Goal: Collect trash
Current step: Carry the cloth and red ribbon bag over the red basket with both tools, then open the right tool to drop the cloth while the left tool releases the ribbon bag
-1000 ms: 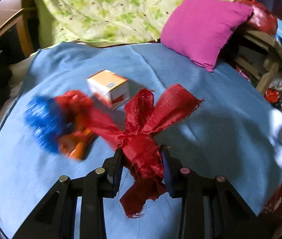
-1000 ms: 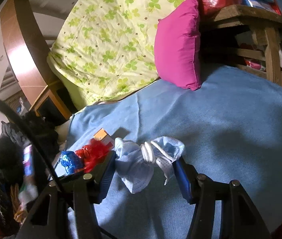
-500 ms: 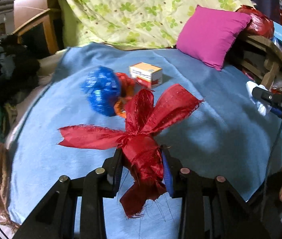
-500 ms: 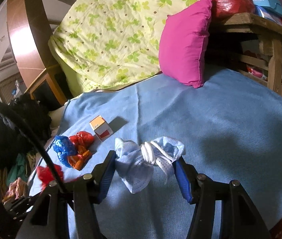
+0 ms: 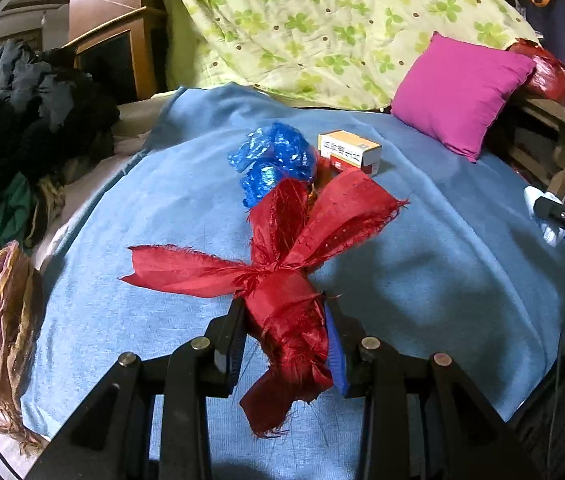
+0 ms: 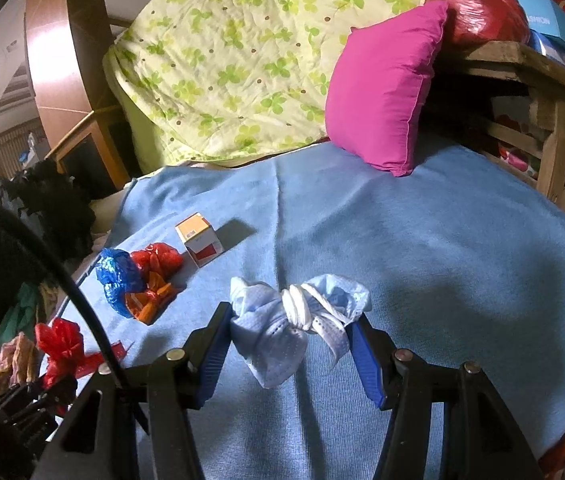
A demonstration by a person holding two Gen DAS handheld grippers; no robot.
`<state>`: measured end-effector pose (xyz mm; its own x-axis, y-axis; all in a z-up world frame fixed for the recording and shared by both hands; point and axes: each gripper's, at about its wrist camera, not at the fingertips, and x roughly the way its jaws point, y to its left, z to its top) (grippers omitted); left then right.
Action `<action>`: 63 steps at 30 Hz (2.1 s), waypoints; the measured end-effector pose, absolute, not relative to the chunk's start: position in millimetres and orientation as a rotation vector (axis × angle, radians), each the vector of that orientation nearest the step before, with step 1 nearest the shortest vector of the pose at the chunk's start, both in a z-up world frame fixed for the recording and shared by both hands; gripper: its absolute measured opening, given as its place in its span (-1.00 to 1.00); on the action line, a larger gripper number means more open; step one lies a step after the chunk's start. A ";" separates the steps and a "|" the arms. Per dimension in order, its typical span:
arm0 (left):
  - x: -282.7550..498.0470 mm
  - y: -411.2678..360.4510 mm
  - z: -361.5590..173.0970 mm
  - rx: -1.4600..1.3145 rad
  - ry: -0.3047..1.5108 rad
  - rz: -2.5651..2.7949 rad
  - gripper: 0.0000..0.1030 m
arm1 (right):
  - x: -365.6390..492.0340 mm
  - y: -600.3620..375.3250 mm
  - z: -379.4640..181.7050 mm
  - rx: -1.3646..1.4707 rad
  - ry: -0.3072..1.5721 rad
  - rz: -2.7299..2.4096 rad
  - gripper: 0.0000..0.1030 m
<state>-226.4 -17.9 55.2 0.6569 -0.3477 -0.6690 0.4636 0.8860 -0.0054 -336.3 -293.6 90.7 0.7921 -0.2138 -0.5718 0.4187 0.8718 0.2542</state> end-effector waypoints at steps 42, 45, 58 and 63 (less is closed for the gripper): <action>-254.2 -41.1 52.2 0.266 0.707 -0.537 -0.28 | -585.4 -392.3 120.4 0.565 0.422 -0.741 0.16; -260.3 -46.5 54.4 0.280 0.703 -0.557 -0.28 | -626.2 -398.7 111.7 0.578 0.444 -0.817 0.16; -297.8 -88.2 95.6 0.263 0.664 -0.733 -0.28 | -724.1 -417.2 37.6 0.677 0.614 -1.003 0.16; -325.1 -124.9 118.6 0.264 0.638 -0.843 -0.28 | -733.0 -417.7 22.7 0.711 0.646 -0.996 0.16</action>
